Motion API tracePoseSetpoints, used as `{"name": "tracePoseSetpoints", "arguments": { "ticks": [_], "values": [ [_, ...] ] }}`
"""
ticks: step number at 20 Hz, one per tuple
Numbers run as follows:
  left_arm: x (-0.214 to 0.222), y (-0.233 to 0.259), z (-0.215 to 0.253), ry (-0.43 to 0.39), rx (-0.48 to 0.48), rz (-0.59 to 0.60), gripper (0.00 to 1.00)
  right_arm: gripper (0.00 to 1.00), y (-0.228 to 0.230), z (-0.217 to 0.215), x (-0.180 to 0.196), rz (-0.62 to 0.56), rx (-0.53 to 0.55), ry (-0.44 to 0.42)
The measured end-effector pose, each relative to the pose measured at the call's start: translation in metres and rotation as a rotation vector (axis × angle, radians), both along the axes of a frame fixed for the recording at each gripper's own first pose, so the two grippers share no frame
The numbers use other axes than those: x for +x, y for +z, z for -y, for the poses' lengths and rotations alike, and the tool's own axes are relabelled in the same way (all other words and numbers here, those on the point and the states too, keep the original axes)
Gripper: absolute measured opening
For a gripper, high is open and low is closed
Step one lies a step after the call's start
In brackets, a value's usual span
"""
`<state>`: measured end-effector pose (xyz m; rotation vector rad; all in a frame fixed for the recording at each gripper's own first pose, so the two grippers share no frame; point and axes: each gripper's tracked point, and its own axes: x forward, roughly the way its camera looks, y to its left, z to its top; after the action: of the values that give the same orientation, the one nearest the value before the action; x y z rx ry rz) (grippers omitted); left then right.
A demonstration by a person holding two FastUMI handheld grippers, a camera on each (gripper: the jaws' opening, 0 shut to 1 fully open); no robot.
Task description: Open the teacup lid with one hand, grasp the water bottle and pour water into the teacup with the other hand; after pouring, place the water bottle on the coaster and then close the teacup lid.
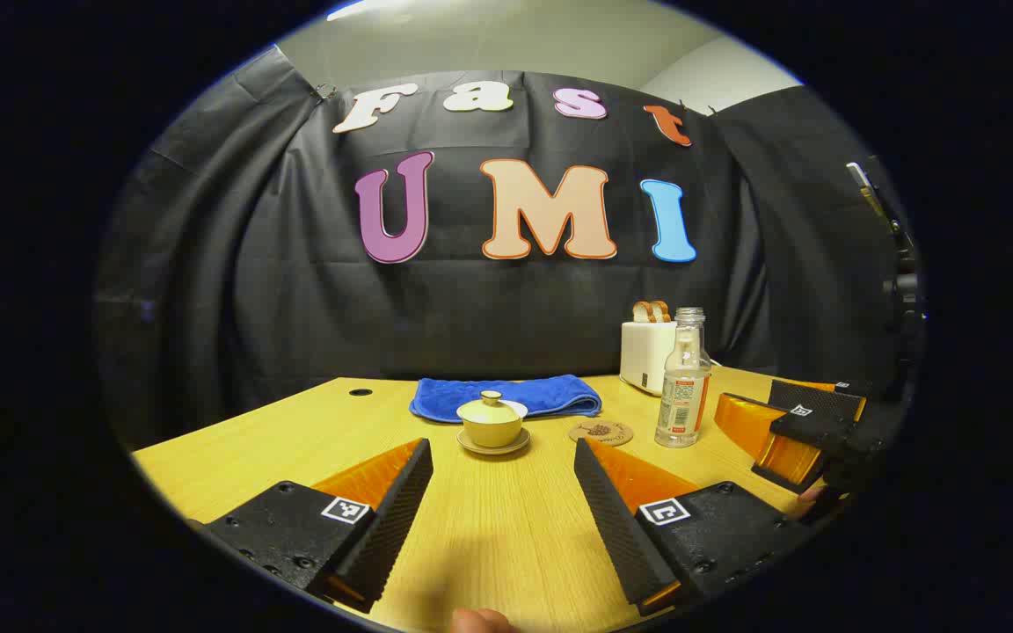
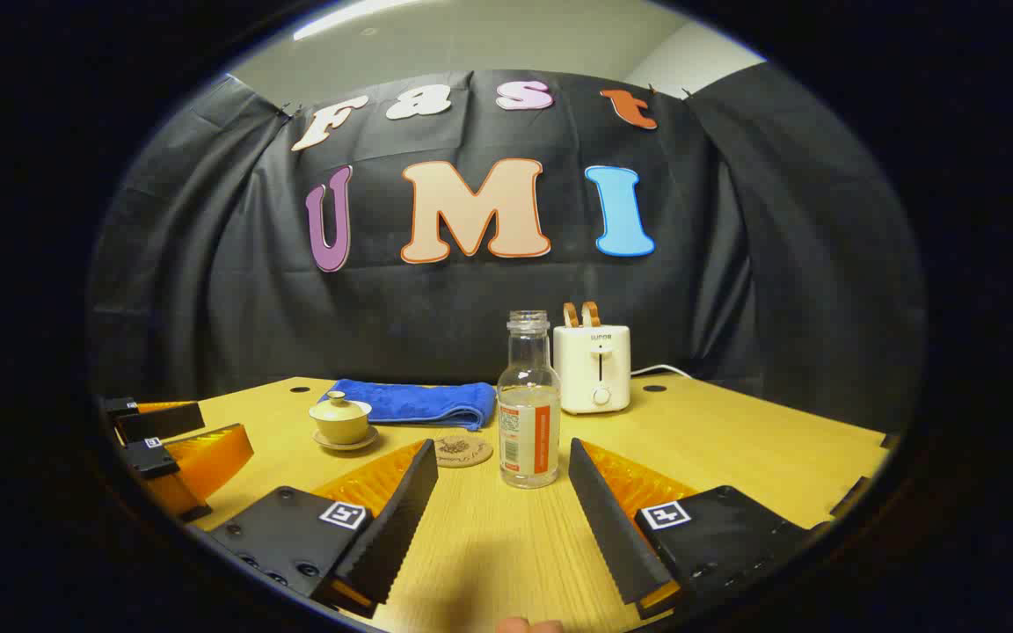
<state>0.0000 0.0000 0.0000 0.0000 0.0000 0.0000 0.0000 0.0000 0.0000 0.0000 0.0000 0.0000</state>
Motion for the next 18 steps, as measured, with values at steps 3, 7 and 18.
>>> {"name": "tracePoseSetpoints", "arguments": {
  "ticks": [3, 7, 18],
  "values": [
    [0.0003, -0.0012, 0.0053, -0.019, 0.0, 0.001, 0.95, 0.94, -0.0024, -0.0007, 0.002, -0.002, 0.006, 0.005],
    [0.0006, -0.0012, 0.001, 0.001, 0.001, -0.003, 0.95, 0.97, 0.0006, 0.0053, -0.0002, 0.009, 0.004, -0.036],
    [0.0063, -0.0026, 0.0012, 0.017, 0.0, -0.005, 0.95, 0.94, -0.001, 0.0058, 0.0013, 0.004, 0.003, -0.027]
  ]
}}
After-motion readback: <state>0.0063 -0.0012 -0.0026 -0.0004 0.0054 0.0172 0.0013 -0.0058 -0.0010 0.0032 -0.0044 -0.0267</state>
